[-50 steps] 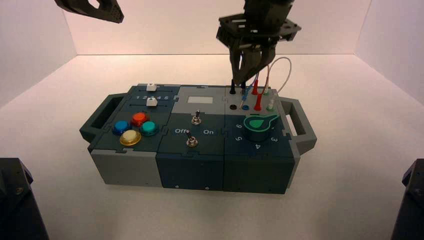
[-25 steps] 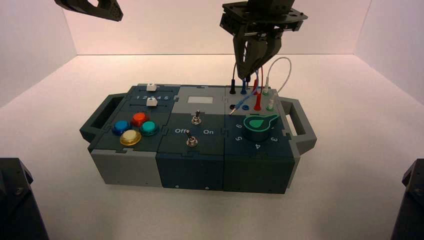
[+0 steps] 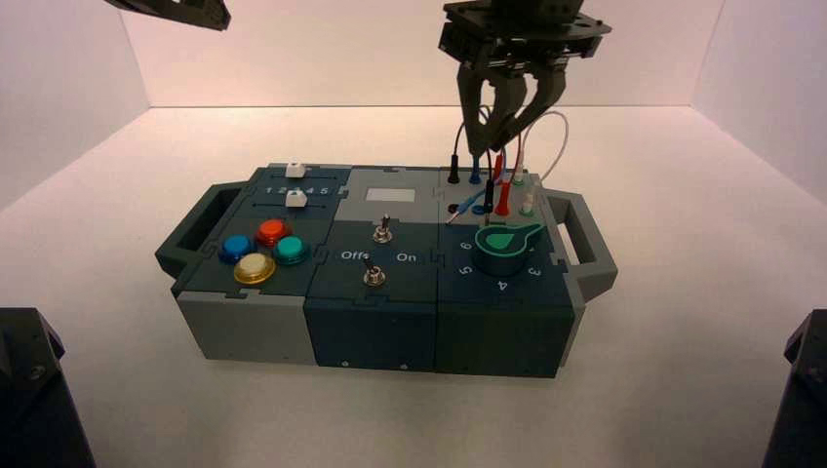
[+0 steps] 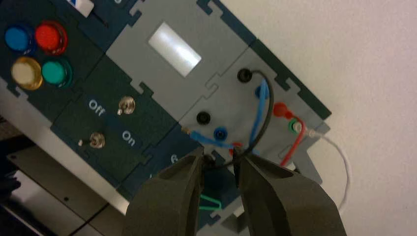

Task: Pull the black wire.

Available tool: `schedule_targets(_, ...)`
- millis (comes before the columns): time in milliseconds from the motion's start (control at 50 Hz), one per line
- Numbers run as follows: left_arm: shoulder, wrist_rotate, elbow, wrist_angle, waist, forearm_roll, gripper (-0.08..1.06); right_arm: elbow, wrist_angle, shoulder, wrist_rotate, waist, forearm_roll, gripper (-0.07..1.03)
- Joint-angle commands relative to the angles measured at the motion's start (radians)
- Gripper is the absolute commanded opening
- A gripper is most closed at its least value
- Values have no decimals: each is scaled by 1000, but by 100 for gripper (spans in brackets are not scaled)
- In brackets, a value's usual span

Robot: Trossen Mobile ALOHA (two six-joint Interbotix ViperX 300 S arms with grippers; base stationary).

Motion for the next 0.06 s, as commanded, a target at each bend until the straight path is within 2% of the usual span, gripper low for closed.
schedule_targets(20, -11, 6, -11, -5, 5, 2, -2, -8, 31, -38, -2, 3, 5, 33)
schedule_targets(60, -11, 6, -11, -5, 5, 2, -2, -6, 38, -41, -2, 5, 5, 33)
